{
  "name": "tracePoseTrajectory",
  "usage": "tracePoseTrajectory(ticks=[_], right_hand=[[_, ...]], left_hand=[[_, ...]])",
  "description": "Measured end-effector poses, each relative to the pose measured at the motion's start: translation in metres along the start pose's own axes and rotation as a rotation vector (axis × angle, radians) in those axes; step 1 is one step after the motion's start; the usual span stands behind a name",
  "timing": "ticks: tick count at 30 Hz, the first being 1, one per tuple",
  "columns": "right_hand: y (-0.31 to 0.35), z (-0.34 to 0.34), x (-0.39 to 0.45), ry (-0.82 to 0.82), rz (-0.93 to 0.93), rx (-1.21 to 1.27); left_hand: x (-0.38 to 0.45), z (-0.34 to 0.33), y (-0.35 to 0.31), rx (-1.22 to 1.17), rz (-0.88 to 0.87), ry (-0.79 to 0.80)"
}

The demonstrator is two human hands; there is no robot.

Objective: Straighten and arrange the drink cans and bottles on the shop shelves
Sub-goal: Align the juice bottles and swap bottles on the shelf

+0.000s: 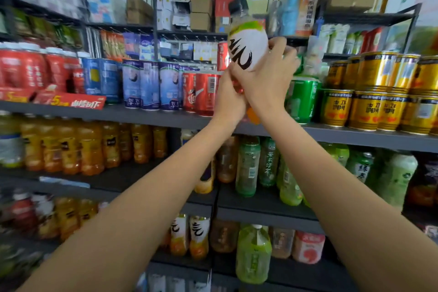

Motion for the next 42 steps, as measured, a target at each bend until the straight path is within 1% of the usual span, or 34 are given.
tracePoseTrajectory(ticks=[2,4,6,8,10,13,16,18,21,23,26,28,31,36,39,42], right_hand=[[0.025,-0.011,-0.016,0.088,-0.044,0.092],[0.046,-0.024,-0.038,0.157,-0.118,0.258],[0.064,-0.036,-0.066,0.236,-0.154,0.348],[0.076,-0.051,-0.100,0.371,-0.179,0.355],[0.085,-0.067,-0.139,0.536,-0.177,0.298],[0.095,-0.091,-0.208,0.759,-0.168,0.125],[0.095,-0.113,-0.278,0.908,-0.305,-0.009],[0.083,-0.118,-0.318,0.961,-0.395,-0.065],[0.059,-0.116,-0.358,0.996,-0.434,-0.134],[0.042,-0.116,-0.376,0.995,-0.415,-0.188],[0.014,-0.110,-0.390,0.943,-0.430,-0.242],[-0.006,-0.102,-0.396,0.902,-0.476,-0.281],[-0.031,-0.090,-0.398,0.838,-0.523,-0.334],[-0.070,-0.073,-0.380,0.731,-0.515,-0.368],[-0.089,-0.070,-0.371,0.747,-0.494,-0.365],[-0.085,-0.078,-0.372,0.774,-0.478,-0.277]], left_hand=[[0.000,0.034,-0.008,0.001,-0.012,-0.025],[0.003,0.070,-0.012,0.043,-0.008,-0.039],[0.002,0.114,-0.012,0.157,-0.019,0.008],[-0.008,0.164,-0.003,0.260,0.012,0.090],[-0.027,0.216,0.013,0.287,0.077,0.175],[-0.057,0.287,0.049,0.321,0.192,0.257],[-0.073,0.342,0.092,0.521,0.385,0.367],[-0.085,0.365,0.120,0.634,0.475,0.460],[-0.105,0.376,0.161,0.673,0.514,0.597],[-0.122,0.377,0.187,0.669,0.565,0.625],[-0.143,0.367,0.218,0.636,0.616,0.622],[-0.150,0.354,0.227,0.630,0.656,0.686],[-0.152,0.333,0.241,0.628,0.666,0.758],[-0.154,0.292,0.253,0.601,0.719,0.806],[-0.156,0.272,0.246,0.600,0.735,0.783],[-0.151,0.277,0.240,0.608,0.774,0.730]])
Point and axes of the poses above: each hand's wrist, its own x-axis towards the middle knuckle, its own z-axis out of the back of the hand, y = z × x, the point moved 2 cm from there along x, towards the middle knuckle, and after that the axes turned 10 degrees about -y, right-handed, at the moved point
